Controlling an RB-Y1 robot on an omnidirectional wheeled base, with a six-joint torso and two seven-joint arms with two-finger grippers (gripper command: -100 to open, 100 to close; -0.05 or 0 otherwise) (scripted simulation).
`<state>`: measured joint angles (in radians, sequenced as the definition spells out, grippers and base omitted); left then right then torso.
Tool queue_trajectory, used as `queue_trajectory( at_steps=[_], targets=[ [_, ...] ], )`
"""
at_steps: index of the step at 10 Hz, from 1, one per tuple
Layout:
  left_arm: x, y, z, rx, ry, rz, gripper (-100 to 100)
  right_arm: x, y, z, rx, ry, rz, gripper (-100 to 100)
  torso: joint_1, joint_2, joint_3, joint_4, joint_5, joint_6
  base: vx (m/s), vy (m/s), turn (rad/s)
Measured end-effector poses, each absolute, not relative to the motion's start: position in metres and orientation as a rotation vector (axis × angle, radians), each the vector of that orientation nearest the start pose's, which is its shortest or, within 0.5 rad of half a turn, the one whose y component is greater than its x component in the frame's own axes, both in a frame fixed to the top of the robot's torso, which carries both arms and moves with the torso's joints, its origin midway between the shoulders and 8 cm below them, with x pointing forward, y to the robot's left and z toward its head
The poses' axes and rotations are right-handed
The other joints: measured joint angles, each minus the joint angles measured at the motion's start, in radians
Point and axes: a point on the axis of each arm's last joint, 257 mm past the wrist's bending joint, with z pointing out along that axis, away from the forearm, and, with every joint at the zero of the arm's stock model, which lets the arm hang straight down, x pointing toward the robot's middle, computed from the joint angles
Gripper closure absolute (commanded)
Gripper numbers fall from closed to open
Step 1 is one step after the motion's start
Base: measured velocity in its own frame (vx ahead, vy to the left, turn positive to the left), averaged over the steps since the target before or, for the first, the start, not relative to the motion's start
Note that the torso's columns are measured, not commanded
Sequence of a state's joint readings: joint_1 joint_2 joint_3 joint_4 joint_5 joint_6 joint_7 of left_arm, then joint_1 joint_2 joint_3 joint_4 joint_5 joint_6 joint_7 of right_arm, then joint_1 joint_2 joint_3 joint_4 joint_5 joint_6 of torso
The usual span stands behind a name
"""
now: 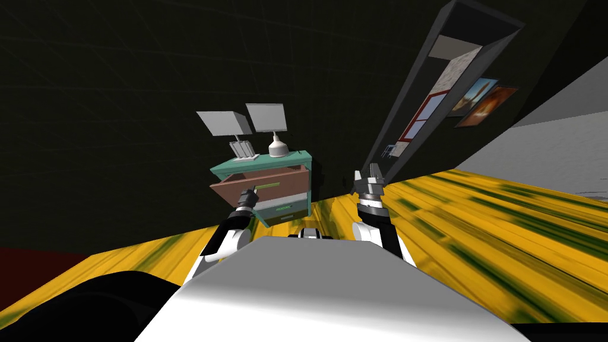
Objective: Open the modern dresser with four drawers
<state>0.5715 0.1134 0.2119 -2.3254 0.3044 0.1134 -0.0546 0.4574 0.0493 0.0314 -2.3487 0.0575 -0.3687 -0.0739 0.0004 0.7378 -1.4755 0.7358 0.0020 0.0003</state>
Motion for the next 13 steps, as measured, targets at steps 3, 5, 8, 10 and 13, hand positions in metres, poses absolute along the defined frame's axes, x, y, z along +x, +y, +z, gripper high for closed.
queue_trajectory(
  at_steps=[3,5,8,10,13],
  targets=[
    [0.368,0.381,-0.1,-1.205,0.958,-1.065,-100,0.356,-0.265,0.044,0.711,0.598,1.371,0,0.002,-0.006,-0.004,0.0,0.0,0.0,-0.066,-0.026,0.009],
    [0.356,0.382,-0.089,-1.206,0.954,-1.064,-100,0.356,-0.265,0.044,0.711,0.598,1.371,0,0.003,-0.011,-0.008,-0.001,-0.001,0.0,0.088,0.016,-0.001],
    [0.341,0.383,-0.07,-1.204,0.953,-1.064,-100,0.356,-0.265,0.044,0.711,0.598,1.371,0,-0.001,0.003,0.001,0.003,-0.002,0.0,0.068,-0.002,0.004],
    [0.331,0.382,-0.061,-1.203,0.956,-1.065,-100,0.356,-0.265,0.044,0.711,0.598,1.371,0,-0.001,0.002,0.001,0.003,-0.002,0.0,0.045,-0.01,0.006],
    [0.32,0.381,-0.055,-1.218,0.973,-1.06,-100,0.356,-0.265,0.044,0.711,0.598,1.371,0,-0.004,0.004,0.001,0.007,-0.007,-0.001,0.031,0.001,0.0]
  ],
)
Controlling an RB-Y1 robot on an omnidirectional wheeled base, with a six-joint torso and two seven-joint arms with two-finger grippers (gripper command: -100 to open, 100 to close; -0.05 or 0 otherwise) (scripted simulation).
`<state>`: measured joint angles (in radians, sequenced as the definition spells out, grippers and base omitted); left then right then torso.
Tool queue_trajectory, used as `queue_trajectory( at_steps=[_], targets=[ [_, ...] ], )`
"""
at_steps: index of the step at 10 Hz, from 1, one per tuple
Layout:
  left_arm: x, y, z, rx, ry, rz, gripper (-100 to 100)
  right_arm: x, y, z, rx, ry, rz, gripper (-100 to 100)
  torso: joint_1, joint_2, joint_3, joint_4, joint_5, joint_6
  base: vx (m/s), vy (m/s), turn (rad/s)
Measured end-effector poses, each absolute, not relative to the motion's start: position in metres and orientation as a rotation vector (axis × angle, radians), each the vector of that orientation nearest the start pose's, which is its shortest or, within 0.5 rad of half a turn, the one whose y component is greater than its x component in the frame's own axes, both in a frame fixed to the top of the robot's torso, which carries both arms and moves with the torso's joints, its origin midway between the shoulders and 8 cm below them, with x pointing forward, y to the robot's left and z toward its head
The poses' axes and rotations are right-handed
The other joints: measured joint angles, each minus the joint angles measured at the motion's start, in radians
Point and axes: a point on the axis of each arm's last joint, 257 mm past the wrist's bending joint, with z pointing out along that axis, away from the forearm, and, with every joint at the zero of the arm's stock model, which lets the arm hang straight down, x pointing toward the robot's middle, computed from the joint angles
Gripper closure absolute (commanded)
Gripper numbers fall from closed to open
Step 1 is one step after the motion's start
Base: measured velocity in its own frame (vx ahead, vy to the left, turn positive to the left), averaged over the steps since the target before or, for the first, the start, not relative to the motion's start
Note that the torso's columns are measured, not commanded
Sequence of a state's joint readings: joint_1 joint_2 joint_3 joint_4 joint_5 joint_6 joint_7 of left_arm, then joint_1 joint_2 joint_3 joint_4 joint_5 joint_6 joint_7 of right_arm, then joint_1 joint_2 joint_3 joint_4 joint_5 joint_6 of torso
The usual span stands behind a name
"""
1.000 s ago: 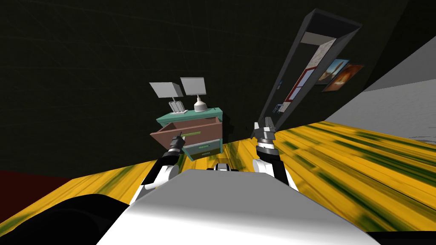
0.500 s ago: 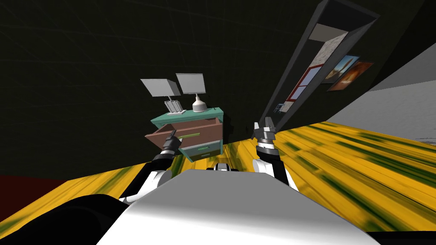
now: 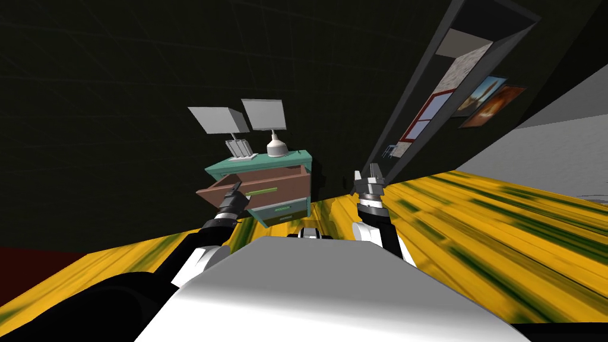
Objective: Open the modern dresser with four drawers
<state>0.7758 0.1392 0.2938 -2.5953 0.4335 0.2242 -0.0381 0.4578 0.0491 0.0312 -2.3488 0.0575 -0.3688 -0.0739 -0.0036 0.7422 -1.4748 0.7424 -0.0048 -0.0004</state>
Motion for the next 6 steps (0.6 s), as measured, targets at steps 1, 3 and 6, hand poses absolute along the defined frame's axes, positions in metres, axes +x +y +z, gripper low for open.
queue_trajectory(
  at_steps=[1,3,6],
  targets=[
    [0.3202,0.3811,-0.0563,-1.22,0.974,-1.059,0,0.3556,-0.2652,0.0442,0.711,0.598,1.371,0,0.0,0.001,0.001,-0.001,0.001,0.0,0.006,0.003,0.0],
    [0.3202,0.3817,-0.0588,-1.226,0.977,-1.056,0,0.3556,-0.2652,0.0442,0.711,0.598,1.371,0,0.001,-0.001,0.0,-0.003,0.003,0.0,0.0,0.0,0.0],
    [0.3201,0.3822,-0.061,-1.232,0.979,-1.053,0,0.3556,-0.2652,0.0442,0.711,0.598,1.371,0,0.003,-0.004,-0.001,-0.004,0.004,0.0,0.0,0.0,0.0]
  ],
)
